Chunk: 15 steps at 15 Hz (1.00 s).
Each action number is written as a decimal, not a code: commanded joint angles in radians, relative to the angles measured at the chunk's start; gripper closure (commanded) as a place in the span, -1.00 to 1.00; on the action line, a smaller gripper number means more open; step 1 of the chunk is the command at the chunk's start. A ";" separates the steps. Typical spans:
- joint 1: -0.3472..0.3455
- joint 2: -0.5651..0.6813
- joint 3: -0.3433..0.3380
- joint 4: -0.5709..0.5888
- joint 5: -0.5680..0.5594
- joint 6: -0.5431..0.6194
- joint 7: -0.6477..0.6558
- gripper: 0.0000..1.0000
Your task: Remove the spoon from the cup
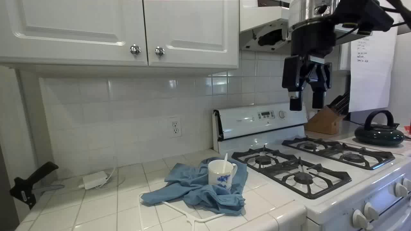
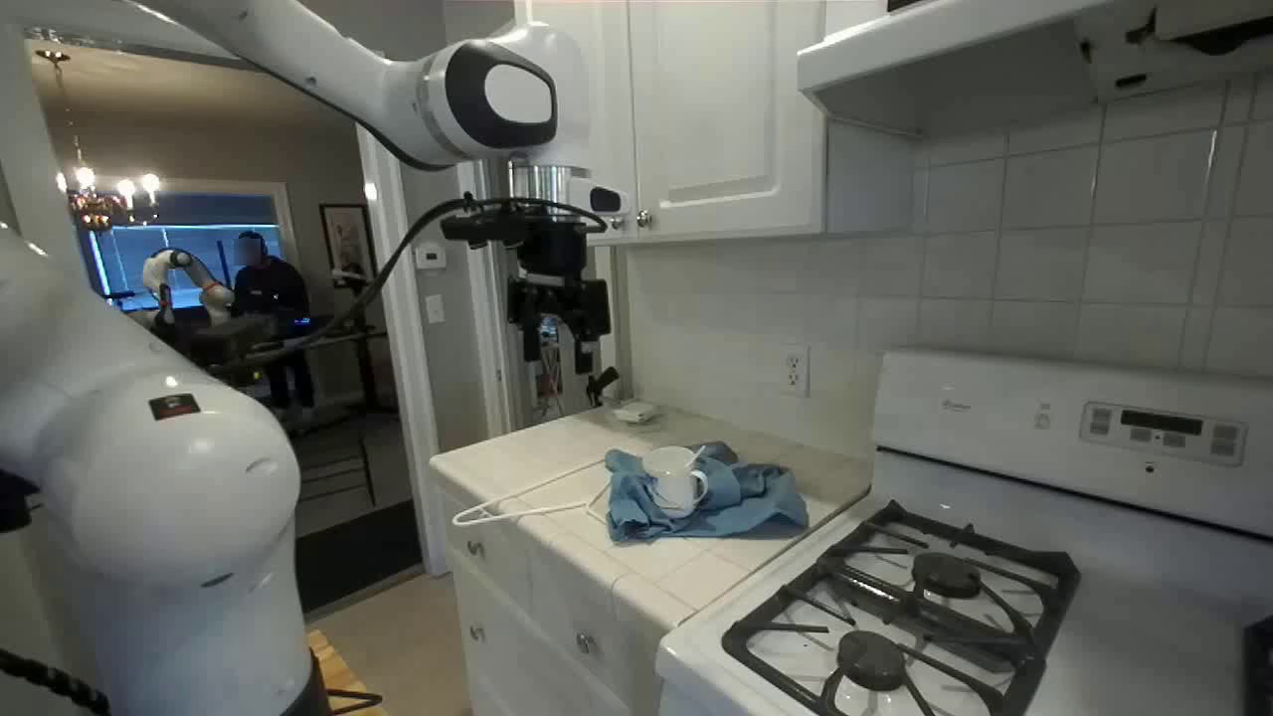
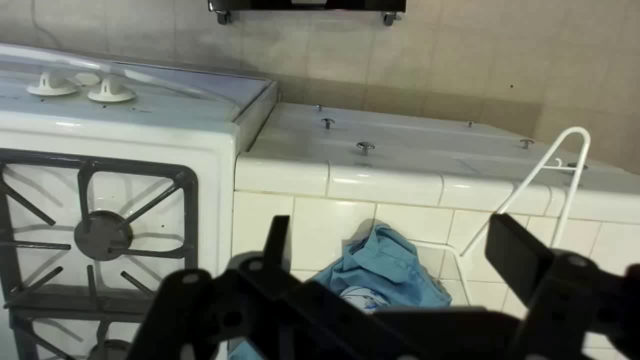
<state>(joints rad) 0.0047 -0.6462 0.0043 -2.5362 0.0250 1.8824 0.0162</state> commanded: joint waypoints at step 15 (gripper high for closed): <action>-0.014 0.019 -0.001 0.000 -0.019 0.026 0.002 -1.00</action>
<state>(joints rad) 0.0043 -0.6461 0.0043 -2.5362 0.0250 1.8824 0.0162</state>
